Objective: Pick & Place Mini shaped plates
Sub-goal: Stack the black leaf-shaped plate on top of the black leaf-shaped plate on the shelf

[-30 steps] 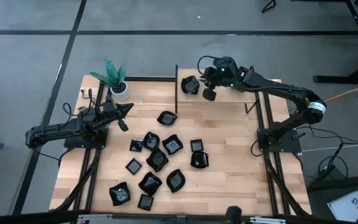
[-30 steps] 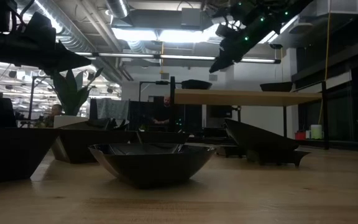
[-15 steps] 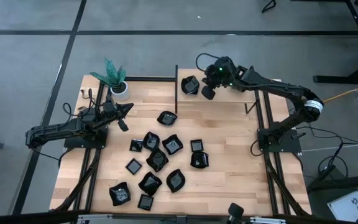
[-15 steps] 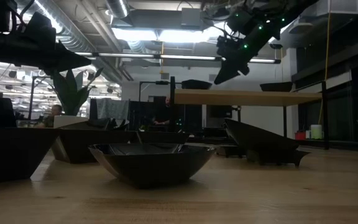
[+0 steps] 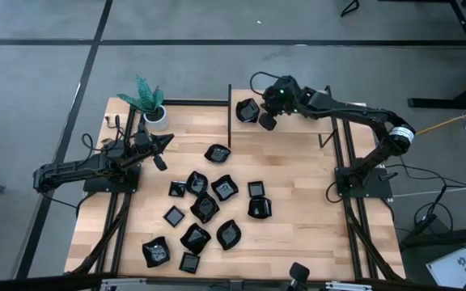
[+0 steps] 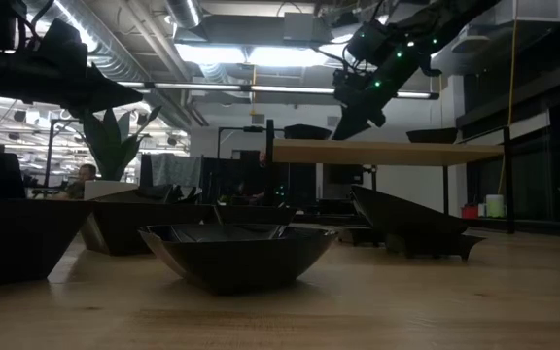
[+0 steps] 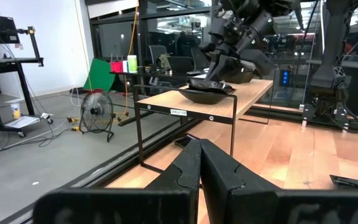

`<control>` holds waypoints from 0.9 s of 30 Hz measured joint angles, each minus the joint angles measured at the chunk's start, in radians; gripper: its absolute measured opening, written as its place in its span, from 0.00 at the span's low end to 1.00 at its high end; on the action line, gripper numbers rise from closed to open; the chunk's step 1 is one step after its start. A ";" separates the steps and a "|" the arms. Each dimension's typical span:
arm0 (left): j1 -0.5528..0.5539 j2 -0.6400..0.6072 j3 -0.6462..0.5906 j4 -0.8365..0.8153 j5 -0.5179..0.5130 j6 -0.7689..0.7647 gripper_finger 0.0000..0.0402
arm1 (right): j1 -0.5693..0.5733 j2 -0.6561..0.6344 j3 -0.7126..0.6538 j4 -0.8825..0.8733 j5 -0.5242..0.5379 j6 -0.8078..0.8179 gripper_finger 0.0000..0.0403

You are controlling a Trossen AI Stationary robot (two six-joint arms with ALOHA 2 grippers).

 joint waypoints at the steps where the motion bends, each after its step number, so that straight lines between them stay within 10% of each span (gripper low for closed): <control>1: 0.000 0.000 0.000 0.000 0.000 0.000 0.01 | 0.000 0.000 0.000 0.009 -0.004 -0.010 0.02; 27: 0.000 0.000 0.000 0.000 0.000 0.000 0.01 | 0.020 0.018 0.000 0.271 -0.130 -0.101 0.02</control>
